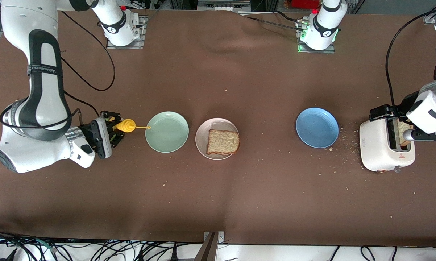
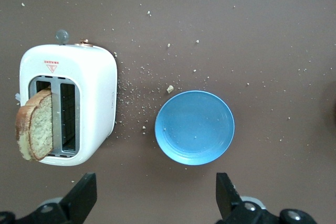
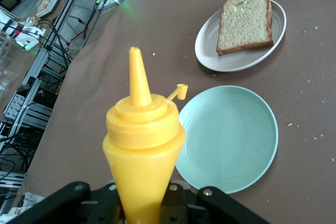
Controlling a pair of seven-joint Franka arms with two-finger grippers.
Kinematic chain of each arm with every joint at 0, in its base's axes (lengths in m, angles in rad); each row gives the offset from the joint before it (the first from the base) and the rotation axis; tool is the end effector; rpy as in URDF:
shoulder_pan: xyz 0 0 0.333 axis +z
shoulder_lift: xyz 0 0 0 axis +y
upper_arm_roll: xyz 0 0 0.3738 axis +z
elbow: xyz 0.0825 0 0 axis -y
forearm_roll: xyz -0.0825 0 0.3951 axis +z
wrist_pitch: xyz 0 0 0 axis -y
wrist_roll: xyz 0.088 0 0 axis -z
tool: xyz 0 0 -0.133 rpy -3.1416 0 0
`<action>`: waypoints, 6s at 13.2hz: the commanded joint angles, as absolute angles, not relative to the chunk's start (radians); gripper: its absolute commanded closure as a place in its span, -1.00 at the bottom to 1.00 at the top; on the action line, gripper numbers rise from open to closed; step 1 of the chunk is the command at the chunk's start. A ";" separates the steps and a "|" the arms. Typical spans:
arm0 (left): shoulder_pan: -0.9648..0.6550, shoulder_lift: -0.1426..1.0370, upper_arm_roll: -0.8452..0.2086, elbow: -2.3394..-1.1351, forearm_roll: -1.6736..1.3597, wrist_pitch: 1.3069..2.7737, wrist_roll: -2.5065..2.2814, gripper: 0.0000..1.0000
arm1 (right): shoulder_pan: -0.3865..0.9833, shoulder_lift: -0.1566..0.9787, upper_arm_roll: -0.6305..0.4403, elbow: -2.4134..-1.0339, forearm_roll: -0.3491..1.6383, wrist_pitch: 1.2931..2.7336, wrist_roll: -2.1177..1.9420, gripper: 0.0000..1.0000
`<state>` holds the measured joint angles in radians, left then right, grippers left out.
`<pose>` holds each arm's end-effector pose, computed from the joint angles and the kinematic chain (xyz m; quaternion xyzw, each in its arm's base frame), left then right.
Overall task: Make sandwich in beige plate with both arms
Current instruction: 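Lower the mustard bottle beside the lettuce and release it with the right gripper, then grasp the green lettuce leaf with the right gripper and lift it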
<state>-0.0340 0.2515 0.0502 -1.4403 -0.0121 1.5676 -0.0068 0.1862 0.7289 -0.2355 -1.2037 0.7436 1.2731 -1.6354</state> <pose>0.6459 0.0049 0.5660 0.9980 0.0114 -0.0619 0.0001 0.7099 0.1165 0.3661 -0.6423 -0.6443 -0.0110 0.4150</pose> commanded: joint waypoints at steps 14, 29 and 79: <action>-0.028 0.232 0.041 -1.431 0.018 1.597 0.006 -1.00 | 0.032 0.810 -0.219 -1.681 1.026 1.374 -2.672 1.00; -0.025 0.219 0.049 -1.424 0.015 1.594 0.008 -1.00 | 0.067 0.761 -0.420 -1.606 0.898 1.328 -2.150 -0.44; 0.032 0.227 0.043 -1.443 -0.009 1.600 0.011 -1.00 | 0.584 0.762 -0.956 -1.115 0.676 1.158 -1.027 1.00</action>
